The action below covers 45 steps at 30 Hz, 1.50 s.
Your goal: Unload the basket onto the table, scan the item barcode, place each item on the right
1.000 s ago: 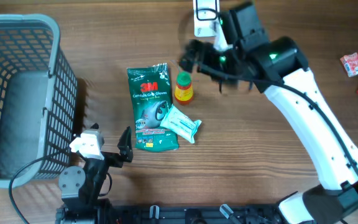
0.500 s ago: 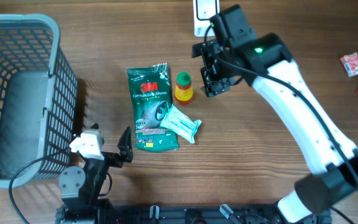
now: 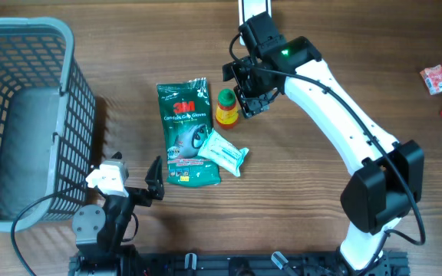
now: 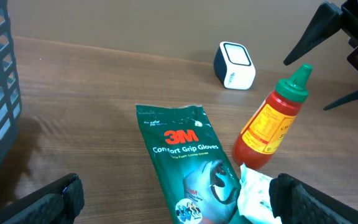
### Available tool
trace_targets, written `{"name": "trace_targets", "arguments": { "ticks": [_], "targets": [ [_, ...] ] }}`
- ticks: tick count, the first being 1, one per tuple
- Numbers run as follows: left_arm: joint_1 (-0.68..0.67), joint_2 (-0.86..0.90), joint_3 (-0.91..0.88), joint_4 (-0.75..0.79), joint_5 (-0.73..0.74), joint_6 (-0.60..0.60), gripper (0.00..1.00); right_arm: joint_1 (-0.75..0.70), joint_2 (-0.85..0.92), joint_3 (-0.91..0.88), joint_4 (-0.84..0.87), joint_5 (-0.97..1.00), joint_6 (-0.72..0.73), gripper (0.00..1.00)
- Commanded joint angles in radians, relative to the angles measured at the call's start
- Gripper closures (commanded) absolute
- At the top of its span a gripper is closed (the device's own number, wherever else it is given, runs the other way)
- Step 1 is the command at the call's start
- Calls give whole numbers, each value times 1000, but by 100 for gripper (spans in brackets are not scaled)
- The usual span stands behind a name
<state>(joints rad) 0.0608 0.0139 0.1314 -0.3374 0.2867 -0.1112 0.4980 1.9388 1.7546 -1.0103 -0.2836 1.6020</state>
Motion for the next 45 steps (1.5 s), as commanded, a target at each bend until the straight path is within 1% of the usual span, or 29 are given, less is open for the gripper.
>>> {"name": "trace_targets", "arguments": {
  "ticks": [1, 3, 7, 9, 10, 11, 14, 17, 20, 21, 23, 26, 29, 30, 31, 32, 34, 36, 41, 43, 45],
  "targets": [
    [-5, -7, -3, 3, 12, -6, 0, 25, 53, 0, 3, -11, -36, 24],
    [-5, -7, -3, 3, 12, -6, 0, 33, 78, 0, 10, -18, -55, 29],
    [-5, -7, -3, 3, 12, -6, 0, 43, 89, 0, 10, 11, -58, 35],
    [-5, -7, -3, 3, 12, -6, 0, 42, 89, 0, 3, 28, -60, 40],
    [-5, -7, -3, 3, 12, -6, 0, 42, 89, 0, 5, 40, -81, 50],
    [-5, -7, -3, 3, 12, -6, 0, 43, 89, 0, 2, 47, -99, 53],
    [-5, -7, -3, 2, 12, -6, 0, 42, 89, 0, -1, 81, -198, 58],
    [-5, -7, -3, 3, 12, -6, 0, 40, 88, 0, -5, 92, -351, 63],
    [-5, -7, -3, 3, 12, -6, 0, 29, 87, 44, -71, 105, -564, 64],
    [-5, -7, -3, 3, 12, -6, 0, 22, 87, 72, -105, 112, -672, 64],
    [-5, -7, -3, 3, 12, -6, 0, 3, 86, 150, -208, 114, -956, 64],
    [-5, -7, -3, 3, 12, -6, 0, -13, 86, 236, -346, 209, -1211, 64],
    [-5, -7, -3, 3, 12, -6, 0, -13, 87, 247, -448, 243, -1551, 63],
    [-5, -7, -3, 3, 12, -6, 0, -13, 87, 243, -445, 248, -1562, 61],
    [-5, -7, -3, 3, 12, -6, 0, -15, 87, 241, -439, 277, -1564, 56],
    [-5, -7, -3, 3, 12, -6, 0, -15, 87, 240, -435, 315, -1576, 53],
    [-5, -7, -3, 3, 12, -6, 0, -15, 87, 233, -413, 393, -1576, 44],
    [-5, -7, -3, 3, 12, -6, 0, -15, 87, 233, -412, 410, -1595, 42],
    [-5, -7, -3, 2, 12, -6, 0, -14, 87, 233, -380, 325, -1595, 42],
    [-5, -7, -3, 3, 12, -6, 0, -14, 87, 233, -340, 323, -1535, 39],
    [-5, -7, -3, 2, 12, -6, 0, -15, 87, 233, -305, 327, -1446, 36]
  ]
}}
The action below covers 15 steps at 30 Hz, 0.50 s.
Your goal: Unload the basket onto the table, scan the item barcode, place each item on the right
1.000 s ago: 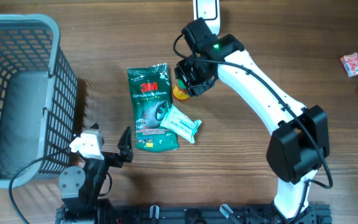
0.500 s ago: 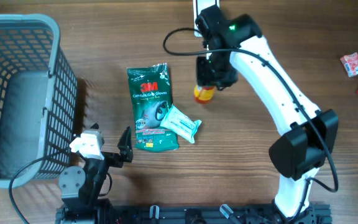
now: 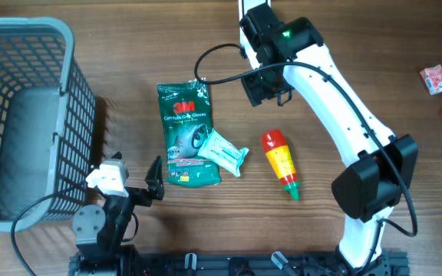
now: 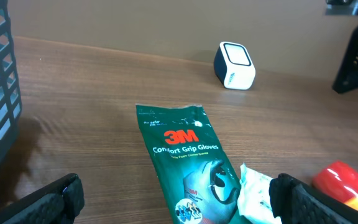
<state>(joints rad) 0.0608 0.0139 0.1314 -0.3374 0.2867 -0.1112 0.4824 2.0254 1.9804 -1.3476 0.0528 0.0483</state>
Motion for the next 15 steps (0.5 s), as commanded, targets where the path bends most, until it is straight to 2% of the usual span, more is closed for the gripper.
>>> {"name": "trace_targets", "arguments": {
  "ticks": [1, 3, 5, 11, 15],
  "targets": [
    [-5, -7, -3, 3, 12, -6, 0, 0, 0, 7, 38, -9, 148, 32],
    [-5, -7, -3, 3, 12, -6, 0, 0, 0, 7, 27, -9, 217, 21],
    [-5, -7, -3, 3, 12, -6, 0, 0, 0, 7, -35, -8, 266, 0],
    [-5, -7, -3, 3, 12, -6, 0, 3, 0, -19, -211, 14, 309, 0],
    [-5, -7, -3, 2, 12, -6, 0, 47, 0, -187, -147, 47, 341, 0]
  ]
}}
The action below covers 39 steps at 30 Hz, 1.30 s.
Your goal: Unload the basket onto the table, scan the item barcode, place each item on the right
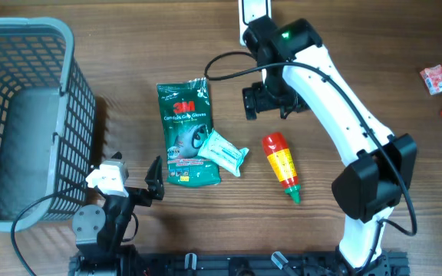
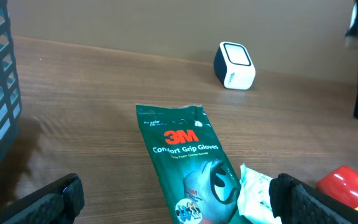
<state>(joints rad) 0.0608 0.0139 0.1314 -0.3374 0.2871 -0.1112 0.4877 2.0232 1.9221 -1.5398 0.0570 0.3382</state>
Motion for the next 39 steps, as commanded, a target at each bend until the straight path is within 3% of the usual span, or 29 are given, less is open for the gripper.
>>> {"name": "trace_targets", "arguments": {
  "ticks": [1, 5, 15, 16, 18, 19, 24, 27, 30, 39],
  "targets": [
    [-5, -7, -3, 2, 12, -6, 0, 55, 2, -187, 86, 60, 58, 0],
    [-5, -7, -3, 3, 12, -6, 0, 75, 2, -375, 239, 72, 58, 0],
    [-5, -7, -3, 3, 12, -6, 0, 74, 2, -598, 491, 146, 22, 1],
    [-5, -7, -3, 3, 12, -6, 0, 74, 2, -628, 523, 145, 15, 3],
    [-5, -7, -3, 2, 12, -6, 0, 74, 2, -700, 603, 145, -38, 33],
    [-5, -7, -3, 3, 12, -6, 0, 74, 2, -713, 615, 145, -48, 39],
    [-5, -7, -3, 2, 12, -6, 0, 74, 2, -701, 632, 110, -14, 45],
    [-5, -7, -3, 3, 12, -6, 0, 71, 2, -641, 629, -43, -67, 51],
    [-5, -7, -3, 3, 12, -6, 0, 37, 1, -547, 576, -314, -249, 59],
    [-5, -7, -3, 3, 12, -6, 0, -226, -6, -438, 152, -1094, -842, 59]
  ]
}}
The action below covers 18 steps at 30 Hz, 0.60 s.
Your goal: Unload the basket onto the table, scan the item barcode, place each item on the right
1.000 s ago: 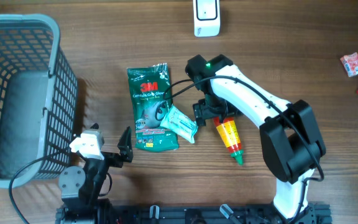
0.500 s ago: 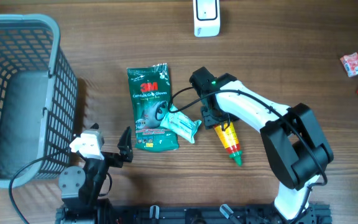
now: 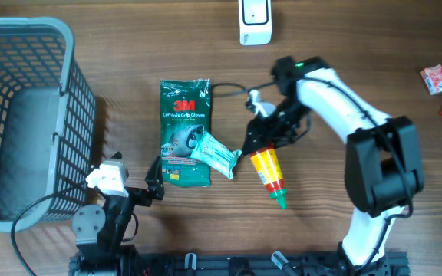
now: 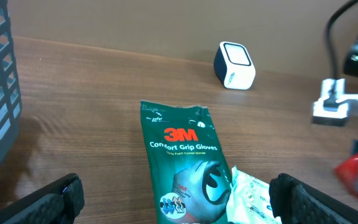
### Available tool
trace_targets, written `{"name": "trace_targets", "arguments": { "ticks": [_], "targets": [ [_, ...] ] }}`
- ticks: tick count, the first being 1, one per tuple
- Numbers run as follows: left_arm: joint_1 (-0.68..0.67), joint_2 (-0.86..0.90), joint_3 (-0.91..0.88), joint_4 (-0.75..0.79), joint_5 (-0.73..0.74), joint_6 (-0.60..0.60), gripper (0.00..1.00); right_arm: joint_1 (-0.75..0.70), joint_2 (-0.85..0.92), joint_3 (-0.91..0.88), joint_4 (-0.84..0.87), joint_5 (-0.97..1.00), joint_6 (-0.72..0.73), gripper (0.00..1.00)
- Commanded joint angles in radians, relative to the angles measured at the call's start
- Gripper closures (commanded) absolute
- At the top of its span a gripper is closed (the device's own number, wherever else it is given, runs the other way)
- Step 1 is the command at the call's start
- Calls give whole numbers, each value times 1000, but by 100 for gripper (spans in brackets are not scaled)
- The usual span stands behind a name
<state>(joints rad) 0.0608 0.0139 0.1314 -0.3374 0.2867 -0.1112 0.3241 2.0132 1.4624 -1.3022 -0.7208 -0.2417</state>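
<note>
The sauce bottle [image 3: 268,175], red and yellow with a green cap, lies on its side on the table, cap toward the front. My right gripper [image 3: 262,143] is down at its red base end, and its fingers are too dark and overlapped to read. In the left wrist view the bottle [image 4: 357,177] shows only at the right edge. The white barcode scanner [image 3: 254,20] stands at the far edge, well apart from the bottle; the left wrist view has the scanner [image 4: 234,65] too. My left gripper [image 4: 178,208] rests open at the front left, holding nothing.
A green 3M glove pack [image 3: 185,130] lies left of the bottle, with a white-teal wipes pack [image 3: 215,153] against its lower right corner. A grey basket [image 3: 74,84] fills the left side. Red packets [image 3: 436,78] lie at the far right edge.
My right gripper was up beyond the bottle near the scanner; now it is low at the bottle's red end. The bottle, wipes and glove pack have all shifted slightly.
At first the bottle stood upright beside the glove pack with my right gripper next to it. Then it lay on its side to the right of the wipes, the gripper up near the scanner. Now the gripper is down at the bottle. The left arm stayed still.
</note>
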Motion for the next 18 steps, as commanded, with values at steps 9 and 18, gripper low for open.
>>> {"name": "trace_targets", "arguments": {
  "ticks": [9, 18],
  "targets": [
    [-5, -7, -3, 3, 12, -6, 0, -117, -53, -8, -310, -445, -497, 59],
    [-5, -7, -3, 3, 12, -6, 0, -114, -475, -304, -303, -567, -404, 59]
  ]
}}
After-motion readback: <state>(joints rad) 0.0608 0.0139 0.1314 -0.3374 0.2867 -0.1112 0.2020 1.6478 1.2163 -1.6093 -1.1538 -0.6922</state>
